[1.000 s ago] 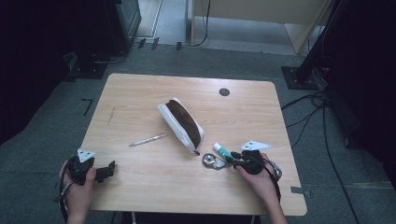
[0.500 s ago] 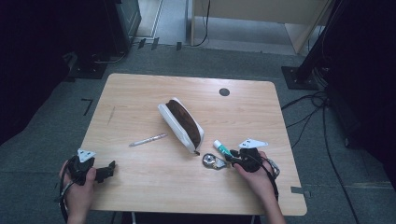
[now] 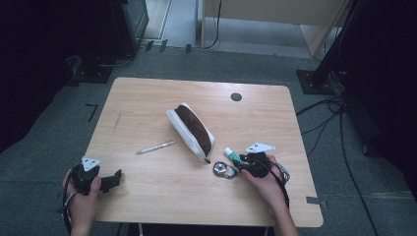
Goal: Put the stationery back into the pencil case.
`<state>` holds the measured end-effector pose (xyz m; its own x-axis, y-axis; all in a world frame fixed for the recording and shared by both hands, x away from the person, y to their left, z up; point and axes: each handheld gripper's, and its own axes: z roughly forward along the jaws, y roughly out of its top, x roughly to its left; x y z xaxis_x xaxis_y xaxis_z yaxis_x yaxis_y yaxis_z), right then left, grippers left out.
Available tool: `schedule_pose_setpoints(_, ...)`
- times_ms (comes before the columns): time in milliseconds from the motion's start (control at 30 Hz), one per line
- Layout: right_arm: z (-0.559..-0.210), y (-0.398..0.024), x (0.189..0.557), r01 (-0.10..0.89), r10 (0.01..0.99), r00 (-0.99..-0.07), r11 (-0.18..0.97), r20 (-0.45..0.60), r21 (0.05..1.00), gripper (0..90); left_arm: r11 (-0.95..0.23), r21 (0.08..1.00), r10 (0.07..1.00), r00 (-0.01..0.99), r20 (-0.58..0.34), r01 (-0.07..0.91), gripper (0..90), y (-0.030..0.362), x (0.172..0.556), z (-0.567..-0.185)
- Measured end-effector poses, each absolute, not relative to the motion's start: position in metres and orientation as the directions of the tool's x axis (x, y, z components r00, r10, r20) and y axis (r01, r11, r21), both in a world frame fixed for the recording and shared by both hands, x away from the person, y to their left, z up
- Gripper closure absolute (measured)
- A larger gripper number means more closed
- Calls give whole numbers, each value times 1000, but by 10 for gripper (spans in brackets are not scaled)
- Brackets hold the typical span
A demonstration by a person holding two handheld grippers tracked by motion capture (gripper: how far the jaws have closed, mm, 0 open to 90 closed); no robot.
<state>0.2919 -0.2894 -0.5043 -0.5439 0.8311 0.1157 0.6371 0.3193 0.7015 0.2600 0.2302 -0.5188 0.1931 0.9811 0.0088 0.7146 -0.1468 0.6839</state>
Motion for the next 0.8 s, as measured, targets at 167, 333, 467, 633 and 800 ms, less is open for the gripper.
schedule_pose_setpoints(167, -505, -287, 293, 639, 829, -547, 326, 114, 697, 663, -146, 685, 981, 193, 9, 714, 0, 230, 260, -519)
schedule_pose_setpoints(333, -506, -285, 293, 636, 832, -548, 343, 91, 692, 659, -147, 685, 981, 193, 9, 714, 0, 230, 260, -519)
schedule_pose_setpoints(467, -509, -284, 294, 637, 835, -545, 353, 77, 685, 653, -147, 684, 981, 193, 9, 714, 0, 230, 260, -519)
schedule_pose_setpoints(633, -510, -283, 296, 639, 842, -536, 356, 63, 682, 655, -147, 685, 981, 194, 9, 714, 0, 230, 260, -519)
schedule_pose_setpoints(800, -511, -279, 293, 619, 847, -531, 366, 27, 694, 658, -147, 684, 981, 194, 9, 714, 0, 230, 260, -519)
